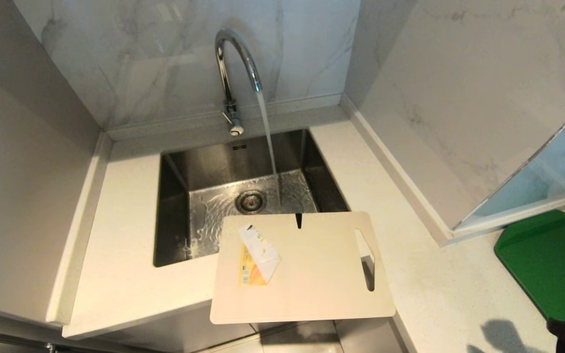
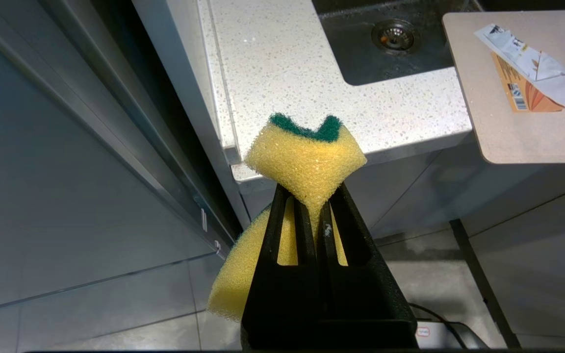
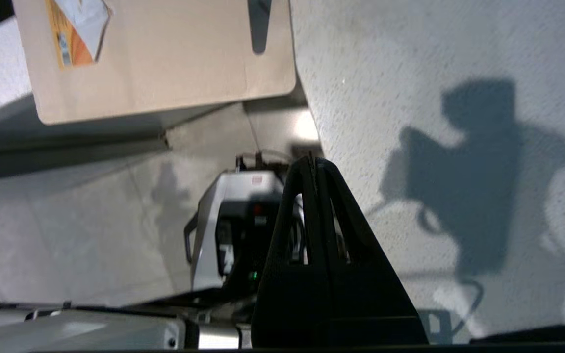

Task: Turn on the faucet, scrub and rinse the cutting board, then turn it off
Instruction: Pick up the cutting board

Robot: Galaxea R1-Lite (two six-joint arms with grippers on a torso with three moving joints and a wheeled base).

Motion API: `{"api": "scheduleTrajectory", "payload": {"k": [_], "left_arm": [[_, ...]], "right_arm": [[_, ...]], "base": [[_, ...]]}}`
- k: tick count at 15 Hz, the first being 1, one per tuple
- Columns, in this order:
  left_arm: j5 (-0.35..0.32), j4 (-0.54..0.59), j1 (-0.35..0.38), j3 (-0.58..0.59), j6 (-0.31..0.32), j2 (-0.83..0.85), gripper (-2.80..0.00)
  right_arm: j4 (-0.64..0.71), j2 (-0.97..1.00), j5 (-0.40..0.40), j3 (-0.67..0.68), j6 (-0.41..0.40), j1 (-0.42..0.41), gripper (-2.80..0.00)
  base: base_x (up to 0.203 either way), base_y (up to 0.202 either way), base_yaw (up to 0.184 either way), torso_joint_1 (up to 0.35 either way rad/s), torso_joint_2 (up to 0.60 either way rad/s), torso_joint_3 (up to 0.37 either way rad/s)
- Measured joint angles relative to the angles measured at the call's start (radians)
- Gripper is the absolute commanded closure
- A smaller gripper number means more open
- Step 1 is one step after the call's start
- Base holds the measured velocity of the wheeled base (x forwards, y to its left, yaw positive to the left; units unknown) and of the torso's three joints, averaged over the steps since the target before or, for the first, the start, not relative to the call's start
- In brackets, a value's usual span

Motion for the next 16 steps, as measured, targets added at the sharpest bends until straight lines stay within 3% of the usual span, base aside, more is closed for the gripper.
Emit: {"api": "scheduleTrajectory", "payload": {"k": [4,6,11,14,15,16], "left_arm": [[0.0,0.0,0.0,0.0,0.0,0.0,0.0],[0.0,0.0,0.0,0.0,0.0,0.0,0.0],[0.0,0.0,0.0,0.0,0.0,0.0,0.0],[0.0,0.0,0.0,0.0,0.0,0.0,0.0],[0.0,0.0,0.0,0.0,0.0,0.0,0.0],[0.0,0.0,0.0,0.0,0.0,0.0,0.0]], "right_arm": [[0.014,0.225,0.009,-0.076,0.017,0.028,0.0],[0.01,0.327,0.006,-0.116,0.072,0.076,0.0],[-0.112,0.582,-0.133,-0.173,0.208,0.231,0.0],[-0.134,0.689,-0.149,-0.199,0.243,0.263,0.0],[-0.136,0.713,-0.151,-0.203,0.247,0.266,-0.71],[-0.137,0.735,-0.154,-0.206,0.248,0.268,-2.8]], "base": [[0.0,0.0,0.0,0.0,0.0,0.0],[0.0,0.0,0.0,0.0,0.0,0.0],[0.0,0.0,0.0,0.0,0.0,0.0],[0.0,0.0,0.0,0.0,0.0,0.0],[0.0,0.0,0.0,0.0,0.0,0.0],[0.0,0.0,0.0,0.0,0.0,0.0]]}}
